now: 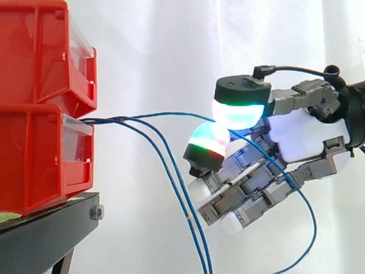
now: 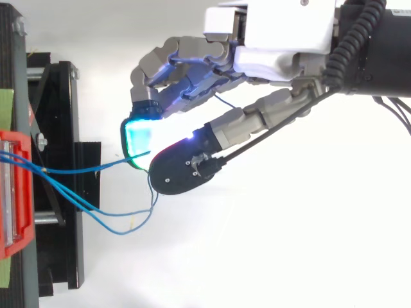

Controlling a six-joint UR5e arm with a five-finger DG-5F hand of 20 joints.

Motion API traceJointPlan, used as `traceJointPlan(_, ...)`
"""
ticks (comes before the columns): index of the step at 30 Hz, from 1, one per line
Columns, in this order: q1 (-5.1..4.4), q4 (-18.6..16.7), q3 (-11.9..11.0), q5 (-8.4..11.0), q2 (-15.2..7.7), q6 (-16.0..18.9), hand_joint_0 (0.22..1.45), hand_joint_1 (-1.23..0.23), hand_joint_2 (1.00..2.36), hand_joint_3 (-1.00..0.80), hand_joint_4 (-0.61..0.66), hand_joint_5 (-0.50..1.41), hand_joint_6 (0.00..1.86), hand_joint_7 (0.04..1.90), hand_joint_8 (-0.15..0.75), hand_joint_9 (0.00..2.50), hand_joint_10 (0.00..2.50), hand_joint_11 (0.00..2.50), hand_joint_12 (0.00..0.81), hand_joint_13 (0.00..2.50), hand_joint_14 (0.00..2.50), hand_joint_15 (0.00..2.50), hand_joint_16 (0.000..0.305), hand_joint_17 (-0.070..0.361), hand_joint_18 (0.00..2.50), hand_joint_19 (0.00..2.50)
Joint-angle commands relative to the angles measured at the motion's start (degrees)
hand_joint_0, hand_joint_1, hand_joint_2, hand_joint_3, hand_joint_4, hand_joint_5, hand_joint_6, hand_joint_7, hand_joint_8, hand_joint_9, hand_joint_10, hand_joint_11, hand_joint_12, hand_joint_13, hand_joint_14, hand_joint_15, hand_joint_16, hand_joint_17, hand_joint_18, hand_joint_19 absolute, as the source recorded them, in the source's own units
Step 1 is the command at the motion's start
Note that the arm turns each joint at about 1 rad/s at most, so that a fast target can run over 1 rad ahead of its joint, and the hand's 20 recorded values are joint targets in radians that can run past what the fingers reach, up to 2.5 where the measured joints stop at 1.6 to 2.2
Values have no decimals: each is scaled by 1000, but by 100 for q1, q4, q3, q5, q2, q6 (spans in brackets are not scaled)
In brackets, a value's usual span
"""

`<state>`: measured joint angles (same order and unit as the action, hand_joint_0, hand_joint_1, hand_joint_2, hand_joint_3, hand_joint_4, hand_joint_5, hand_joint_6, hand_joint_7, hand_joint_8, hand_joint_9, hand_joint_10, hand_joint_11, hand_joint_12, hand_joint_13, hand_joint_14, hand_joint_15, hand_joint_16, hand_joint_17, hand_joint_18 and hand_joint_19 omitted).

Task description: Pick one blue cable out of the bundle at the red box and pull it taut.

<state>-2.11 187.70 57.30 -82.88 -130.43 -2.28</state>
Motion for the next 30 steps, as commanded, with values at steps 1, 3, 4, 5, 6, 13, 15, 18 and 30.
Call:
traceJointPlan(1, 9, 3, 0, 0, 0, -9, 597, -917, 1027, -22, -88, -76, 825, 1164, 267, 724, 5, 193, 363, 307, 0, 0, 55, 123, 421, 111)
traceJointPlan(3, 17, 3, 0, 17, 0, -62, 600, -928, 1027, -2, -89, -72, 825, 1166, 266, 744, 5, 193, 363, 327, 0, 0, 55, 124, 452, 108)
traceJointPlan(4, 17, 3, 0, 17, 0, -70, 600, -931, 1027, 2, -88, -71, 825, 1168, 267, 751, 5, 200, 365, 335, 0, 0, 55, 124, 457, 113)
traceJointPlan(5, 26, 3, 0, 17, 0, -70, 603, -936, 1027, 4, -94, -69, 824, 1172, 271, 764, 5, 198, 368, 343, 0, 0, 55, 125, 470, 111)
traceJointPlan(6, 26, 3, 0, 26, 0, -79, 601, -936, 1027, 15, -94, -66, 822, 1175, 270, 766, 5, 198, 371, 351, 0, 0, 55, 125, 478, 109)
traceJointPlan(13, 79, 29, 0, 17, 0, -79, 602, -942, 1026, 19, -82, -62, 819, 1181, 273, 776, 5, 198, 377, 366, 0, 0, 57, 127, 501, 110)
traceJointPlan(15, 114, 135, 9, 17, 0, -70, 603, -943, 1026, 14, -79, -62, 819, 1189, 273, 781, 7, 199, 378, 366, 0, 0, 57, 128, 505, 109)
traceJointPlan(18, 158, 337, 9, 0, 0, -70, 604, -943, 1025, 13, -78, -62, 818, 1189, 277, 783, 5, 192, 379, 369, 0, 0, 57, 128, 506, 108)
traceJointPlan(30, 211, 179, 791, 61, 466, -97, 605, -937, 1026, 6, -77, -64, 820, 1182, 284, 800, 6, 225, 377, 370, 0, 0, 56, 127, 507, 117)
